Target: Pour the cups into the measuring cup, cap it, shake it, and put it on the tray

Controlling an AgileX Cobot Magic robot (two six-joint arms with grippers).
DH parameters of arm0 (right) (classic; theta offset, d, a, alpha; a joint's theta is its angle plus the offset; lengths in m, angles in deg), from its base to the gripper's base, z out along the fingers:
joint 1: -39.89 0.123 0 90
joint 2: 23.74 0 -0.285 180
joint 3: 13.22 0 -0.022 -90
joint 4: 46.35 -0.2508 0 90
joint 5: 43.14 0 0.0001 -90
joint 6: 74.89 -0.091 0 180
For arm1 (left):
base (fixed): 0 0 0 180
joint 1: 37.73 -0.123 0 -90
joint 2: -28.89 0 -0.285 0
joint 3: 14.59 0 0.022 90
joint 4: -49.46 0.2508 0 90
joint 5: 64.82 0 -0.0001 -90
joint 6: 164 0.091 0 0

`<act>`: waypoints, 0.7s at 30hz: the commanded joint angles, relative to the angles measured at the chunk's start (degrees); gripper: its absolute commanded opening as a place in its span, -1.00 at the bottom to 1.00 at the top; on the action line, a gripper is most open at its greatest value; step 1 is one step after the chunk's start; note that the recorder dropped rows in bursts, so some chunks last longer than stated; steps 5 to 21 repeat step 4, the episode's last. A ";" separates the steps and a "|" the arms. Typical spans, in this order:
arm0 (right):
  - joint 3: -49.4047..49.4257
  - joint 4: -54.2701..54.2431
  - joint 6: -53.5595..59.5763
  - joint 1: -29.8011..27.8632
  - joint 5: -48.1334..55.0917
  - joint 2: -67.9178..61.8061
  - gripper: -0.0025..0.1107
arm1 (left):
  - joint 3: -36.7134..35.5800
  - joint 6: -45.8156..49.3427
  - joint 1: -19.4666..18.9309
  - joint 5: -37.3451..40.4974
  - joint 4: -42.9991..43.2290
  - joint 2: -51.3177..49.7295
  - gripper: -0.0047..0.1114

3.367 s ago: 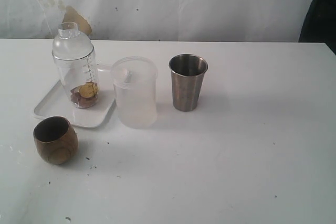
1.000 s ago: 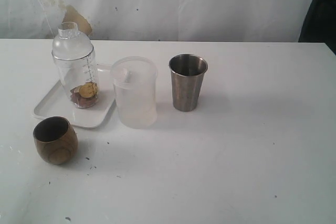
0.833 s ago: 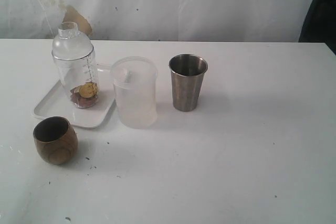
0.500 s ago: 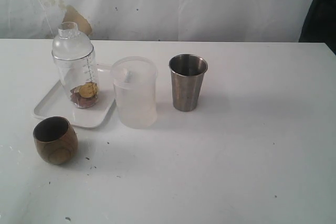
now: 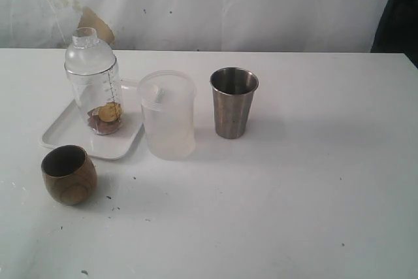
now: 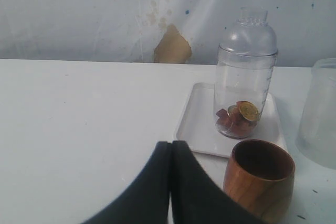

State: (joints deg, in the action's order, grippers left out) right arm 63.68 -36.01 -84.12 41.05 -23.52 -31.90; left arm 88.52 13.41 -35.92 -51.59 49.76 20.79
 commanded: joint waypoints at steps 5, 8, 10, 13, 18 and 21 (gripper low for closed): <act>0.31 0.25 0.51 -0.44 0.09 0.37 -0.96 | -0.33 -0.03 0.07 0.11 0.13 0.32 -0.92; 0.31 0.25 0.51 -0.44 0.09 0.37 -0.96 | -0.33 -0.03 0.07 0.11 0.13 0.32 -0.92; 0.31 0.25 0.51 -0.44 0.09 0.37 -0.96 | -0.33 -0.03 0.07 0.11 0.13 0.32 -0.92; 0.31 0.25 0.51 -0.44 0.09 0.37 -0.96 | -0.33 -0.03 0.07 0.11 0.13 0.32 -0.92; 0.31 0.25 0.51 -0.44 0.09 0.37 -0.96 | -0.33 -0.03 0.07 0.11 0.13 0.32 -0.92; 0.31 0.25 0.51 -0.44 0.09 0.37 -0.96 | -0.33 -0.03 0.07 0.11 0.13 0.32 -0.92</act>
